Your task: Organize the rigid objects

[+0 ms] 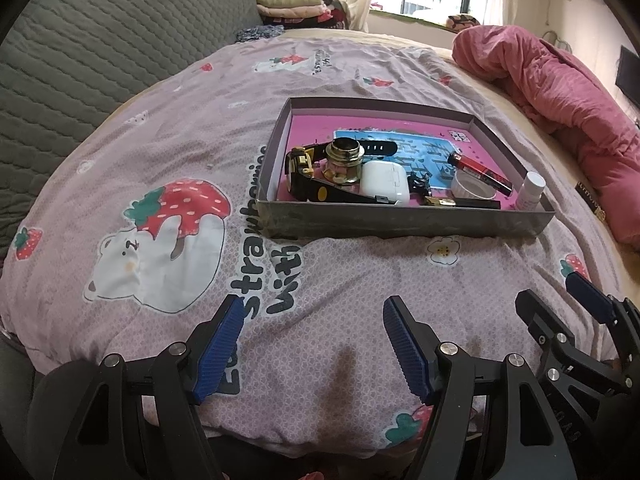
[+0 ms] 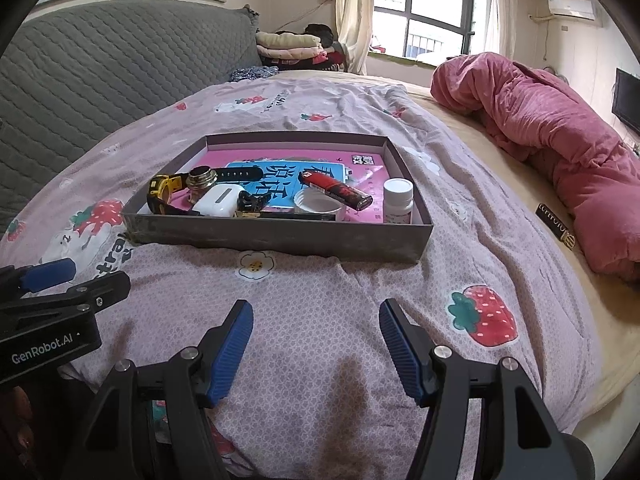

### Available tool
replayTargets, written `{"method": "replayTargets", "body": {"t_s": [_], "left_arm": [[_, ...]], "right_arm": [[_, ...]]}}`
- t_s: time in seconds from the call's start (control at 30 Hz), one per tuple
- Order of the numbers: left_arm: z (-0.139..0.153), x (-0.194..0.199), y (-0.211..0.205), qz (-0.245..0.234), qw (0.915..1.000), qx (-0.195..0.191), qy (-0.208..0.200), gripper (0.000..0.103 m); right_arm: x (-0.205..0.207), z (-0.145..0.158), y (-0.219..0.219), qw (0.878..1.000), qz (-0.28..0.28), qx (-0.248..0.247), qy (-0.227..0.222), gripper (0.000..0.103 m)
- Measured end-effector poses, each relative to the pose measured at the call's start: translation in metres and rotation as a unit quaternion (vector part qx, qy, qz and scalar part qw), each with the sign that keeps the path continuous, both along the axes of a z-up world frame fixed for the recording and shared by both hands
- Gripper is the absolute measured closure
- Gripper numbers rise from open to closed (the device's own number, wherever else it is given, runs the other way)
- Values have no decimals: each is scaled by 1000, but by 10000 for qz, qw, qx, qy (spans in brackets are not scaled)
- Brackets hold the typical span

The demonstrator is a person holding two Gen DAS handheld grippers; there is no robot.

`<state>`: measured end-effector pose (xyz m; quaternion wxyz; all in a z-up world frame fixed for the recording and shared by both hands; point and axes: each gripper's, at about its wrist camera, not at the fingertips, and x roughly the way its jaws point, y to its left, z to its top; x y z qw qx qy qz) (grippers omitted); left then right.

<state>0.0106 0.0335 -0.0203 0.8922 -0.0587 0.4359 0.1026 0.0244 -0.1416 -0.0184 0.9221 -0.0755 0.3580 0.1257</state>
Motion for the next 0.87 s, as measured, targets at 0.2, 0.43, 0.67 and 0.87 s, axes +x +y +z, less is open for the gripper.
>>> {"method": "replayTargets", "body": {"t_s": [0.2, 0.43, 0.67, 0.87], "left_arm": [[0, 0, -1, -31, 10000, 16, 2, 30], [0, 0, -1, -40, 10000, 25, 21, 30], [-2, 2, -1, -65, 10000, -14, 29, 30], [-7, 5, 1, -73, 9998, -141, 87, 30]], "right_arm": [[0, 0, 0, 10000, -12, -12, -1, 38], [1, 0, -3, 10000, -34, -2, -1, 38], [3, 0, -7, 9999, -109, 19, -19, 38], [8, -2, -10, 9998, -161, 81, 58, 38]]}}
